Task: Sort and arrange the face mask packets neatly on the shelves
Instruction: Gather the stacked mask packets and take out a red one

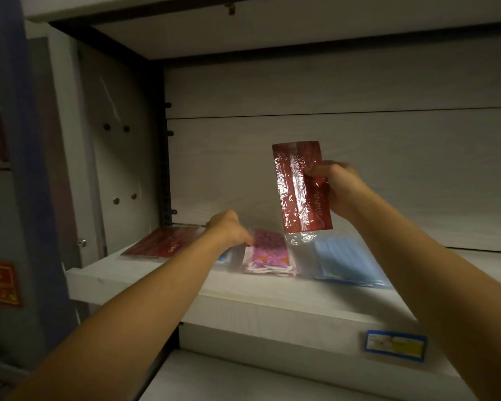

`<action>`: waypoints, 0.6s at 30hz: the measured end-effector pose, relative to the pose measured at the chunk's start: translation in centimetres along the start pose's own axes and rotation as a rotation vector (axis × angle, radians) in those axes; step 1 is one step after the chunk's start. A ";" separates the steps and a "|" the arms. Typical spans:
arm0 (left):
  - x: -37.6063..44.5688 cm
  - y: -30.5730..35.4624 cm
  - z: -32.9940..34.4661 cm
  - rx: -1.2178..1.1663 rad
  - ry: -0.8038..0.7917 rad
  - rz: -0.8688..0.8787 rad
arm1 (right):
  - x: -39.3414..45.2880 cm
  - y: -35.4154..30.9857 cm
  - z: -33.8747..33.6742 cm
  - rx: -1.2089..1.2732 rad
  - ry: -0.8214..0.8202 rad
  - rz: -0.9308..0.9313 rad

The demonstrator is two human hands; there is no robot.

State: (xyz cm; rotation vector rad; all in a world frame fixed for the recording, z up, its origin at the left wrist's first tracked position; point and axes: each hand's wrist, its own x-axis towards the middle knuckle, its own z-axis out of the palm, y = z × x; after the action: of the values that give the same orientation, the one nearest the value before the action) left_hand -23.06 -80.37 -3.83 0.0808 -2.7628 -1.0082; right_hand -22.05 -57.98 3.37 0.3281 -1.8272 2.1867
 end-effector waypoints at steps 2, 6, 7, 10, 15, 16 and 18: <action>0.0 -0.3 0.1 0.039 0.009 -0.009 | 0.2 0.2 0.3 -0.015 -0.007 0.006; 0.1 -0.8 -0.4 0.062 0.057 0.012 | 0.6 0.5 1.1 -0.050 0.001 0.004; 0.0 -1.1 -0.7 0.055 0.067 0.028 | 0.7 0.6 1.4 -0.059 0.003 0.004; -0.2 -2.1 -2.1 0.085 0.115 0.078 | 0.9 0.9 2.4 -0.076 -0.006 0.007; -1.2 -5.0 -5.8 0.237 0.192 0.045 | 1.6 1.8 4.8 -0.088 -0.035 0.015; -1.4 -5.7 -6.7 0.268 0.214 0.043 | 1.8 2.0 5.5 -0.091 -0.040 0.020; -1.9 -7.1 -8.2 0.316 0.233 0.052 | 2.1 2.7 6.9 -0.094 -0.058 0.040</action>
State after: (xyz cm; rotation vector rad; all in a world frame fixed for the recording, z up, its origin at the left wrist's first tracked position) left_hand -19.63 -90.78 -2.56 0.1598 -2.6659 -0.5053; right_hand -24.92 -65.05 2.81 0.3405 -1.9760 2.1302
